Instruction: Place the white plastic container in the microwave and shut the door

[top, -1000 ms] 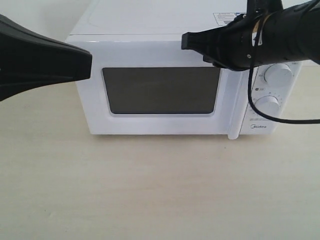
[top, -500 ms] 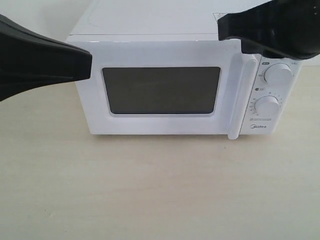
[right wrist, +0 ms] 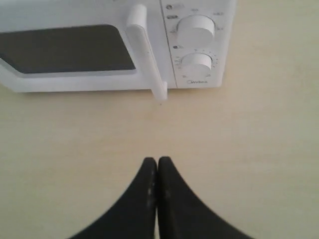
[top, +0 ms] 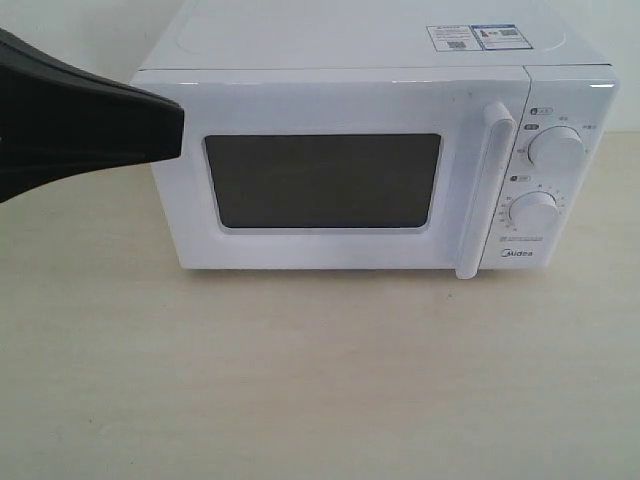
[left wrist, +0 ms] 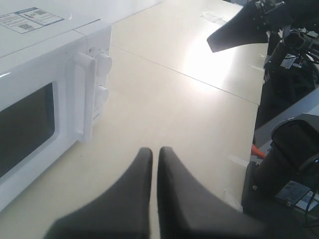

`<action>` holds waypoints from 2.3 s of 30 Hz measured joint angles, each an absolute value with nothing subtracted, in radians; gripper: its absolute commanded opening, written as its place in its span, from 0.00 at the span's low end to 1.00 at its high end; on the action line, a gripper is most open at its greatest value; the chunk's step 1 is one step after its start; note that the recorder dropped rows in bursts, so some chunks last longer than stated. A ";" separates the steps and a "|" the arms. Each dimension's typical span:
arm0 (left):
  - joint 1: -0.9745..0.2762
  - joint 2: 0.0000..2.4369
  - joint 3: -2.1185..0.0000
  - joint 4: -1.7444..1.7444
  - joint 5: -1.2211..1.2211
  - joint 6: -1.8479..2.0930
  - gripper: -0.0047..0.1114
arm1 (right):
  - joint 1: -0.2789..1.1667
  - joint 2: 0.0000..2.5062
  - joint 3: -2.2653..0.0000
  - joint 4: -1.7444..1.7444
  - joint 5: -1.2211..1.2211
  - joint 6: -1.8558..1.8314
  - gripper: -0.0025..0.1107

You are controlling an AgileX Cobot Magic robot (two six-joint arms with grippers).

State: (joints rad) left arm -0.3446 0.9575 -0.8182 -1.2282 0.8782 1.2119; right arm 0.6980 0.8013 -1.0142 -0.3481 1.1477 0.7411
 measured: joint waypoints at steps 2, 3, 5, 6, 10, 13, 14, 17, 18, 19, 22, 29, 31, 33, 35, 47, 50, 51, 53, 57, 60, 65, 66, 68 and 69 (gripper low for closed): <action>-0.345 0.957 -0.818 -1.228 0.878 1.212 0.08 | 0.698 0.787 -1.014 -0.348 1.191 0.741 0.02; -0.345 0.957 -0.818 -1.228 0.878 1.212 0.08 | 0.698 0.781 -1.014 -0.348 1.203 0.741 0.02; -0.345 0.957 -0.818 -1.228 0.878 1.212 0.08 | 0.698 0.781 -1.014 -0.348 1.213 0.741 0.02; -0.345 0.957 -0.818 -1.228 0.878 1.212 0.08 | 0.698 0.781 -1.014 -0.348 1.215 0.741 0.02; -0.345 0.957 -0.818 -1.228 0.878 1.212 0.08 | 0.698 0.781 -1.014 -0.348 1.215 0.741 0.02; -0.345 0.957 -0.818 -1.228 0.878 1.212 0.08 | 0.698 0.781 -1.014 -0.348 1.217 0.744 0.02; -0.345 0.957 -0.818 -1.228 0.878 1.212 0.08 | 0.698 0.781 -1.014 -0.348 1.219 0.744 0.02; -0.345 0.957 -0.818 -1.228 0.878 1.212 0.08 | 0.698 0.781 -1.004 -0.368 1.125 0.744 0.02; -0.345 0.957 -0.818 -1.228 0.878 1.212 0.08 | 0.698 0.781 -0.989 -0.379 1.076 0.744 0.02; -0.345 0.957 -0.818 -1.228 0.878 1.212 0.08 | 0.698 0.781 -0.951 -0.398 0.975 0.742 0.02; -0.345 0.957 -0.818 -1.228 0.878 1.212 0.08 | 0.636 0.753 -0.834 -0.382 0.705 0.742 0.02; -0.345 0.957 -0.818 -1.228 0.878 1.212 0.08 | 0.364 0.491 -0.523 -0.272 0.339 0.742 0.02; -0.345 0.957 -0.818 -1.228 0.878 1.212 0.08 | 0.305 0.395 -0.453 -0.262 0.316 0.742 0.02; -0.345 0.957 -0.818 -1.228 0.878 1.212 0.08 | 0.256 0.311 -0.396 -0.246 0.312 0.742 0.02; -0.345 0.957 -0.818 -1.228 0.878 1.212 0.08 | 0.182 0.189 -0.322 -0.225 0.307 0.742 0.02; -0.345 0.957 -0.818 -1.228 0.878 1.212 0.08 | 0.071 0.006 -0.132 -0.189 0.271 0.742 0.02; -0.345 0.957 -0.818 -1.228 0.878 1.212 0.08 | 0.071 0.006 -0.101 -0.189 0.268 0.742 0.02; -0.345 0.957 -0.818 -1.228 0.878 1.212 0.08 | 0.071 0.004 -0.090 -0.183 0.267 0.742 0.02; -0.345 0.957 -0.818 -1.228 0.878 1.212 0.08 | 0.071 0.004 -0.071 -0.149 0.263 0.744 0.02; -0.345 0.957 -0.818 -1.228 0.878 1.212 0.08 | 0.071 0.004 -0.040 -0.065 0.259 0.733 0.02; -0.345 0.957 -0.818 -1.228 0.878 1.212 0.08 | 0.071 0.004 -0.028 -0.043 0.237 0.666 0.02; -0.345 0.957 -0.818 -1.228 0.878 1.212 0.08 | 0.071 0.004 -0.028 -0.037 0.203 0.428 0.02; -0.345 0.957 -0.818 -1.228 0.878 1.212 0.08 | 0.071 0.004 -0.028 -0.037 0.203 0.376 0.02; -0.345 0.957 -0.818 -1.228 0.878 1.212 0.08 | 0.071 0.004 -0.028 -0.037 0.203 0.298 0.02; -0.345 0.957 -0.818 -1.228 0.878 1.212 0.08 | 0.071 0.004 -0.028 -0.037 0.203 0.262 0.02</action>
